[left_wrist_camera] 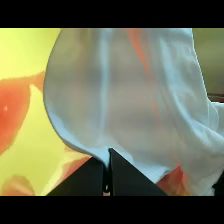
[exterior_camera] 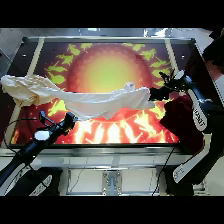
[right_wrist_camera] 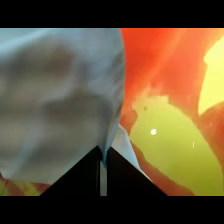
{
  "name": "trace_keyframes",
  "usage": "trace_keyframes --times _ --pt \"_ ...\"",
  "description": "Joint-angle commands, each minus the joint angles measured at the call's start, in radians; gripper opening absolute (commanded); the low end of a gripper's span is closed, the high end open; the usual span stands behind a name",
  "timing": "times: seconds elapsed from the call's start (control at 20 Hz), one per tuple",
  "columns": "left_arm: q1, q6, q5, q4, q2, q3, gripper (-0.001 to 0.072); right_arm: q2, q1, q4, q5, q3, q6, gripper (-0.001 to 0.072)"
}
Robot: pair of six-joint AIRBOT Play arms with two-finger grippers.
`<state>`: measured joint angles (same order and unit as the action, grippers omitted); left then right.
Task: Fold the shirts.
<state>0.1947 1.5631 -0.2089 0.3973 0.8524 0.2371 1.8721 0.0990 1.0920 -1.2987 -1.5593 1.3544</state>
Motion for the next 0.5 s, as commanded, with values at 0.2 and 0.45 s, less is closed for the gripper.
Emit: trace_keyframes --times 0.2,0.45 --pt "-0.339 0.009 -0.417 0.741 -0.203 0.314 0.0011 -0.253 -0.012 -0.067 -0.225 -0.051 -0.065 0.0010" --pt "-0.733 -0.089 -0.660 0.888 -0.398 0.776 0.0011 -0.751 -0.013 -0.089 -0.268 -0.193 -0.006 0.0009"
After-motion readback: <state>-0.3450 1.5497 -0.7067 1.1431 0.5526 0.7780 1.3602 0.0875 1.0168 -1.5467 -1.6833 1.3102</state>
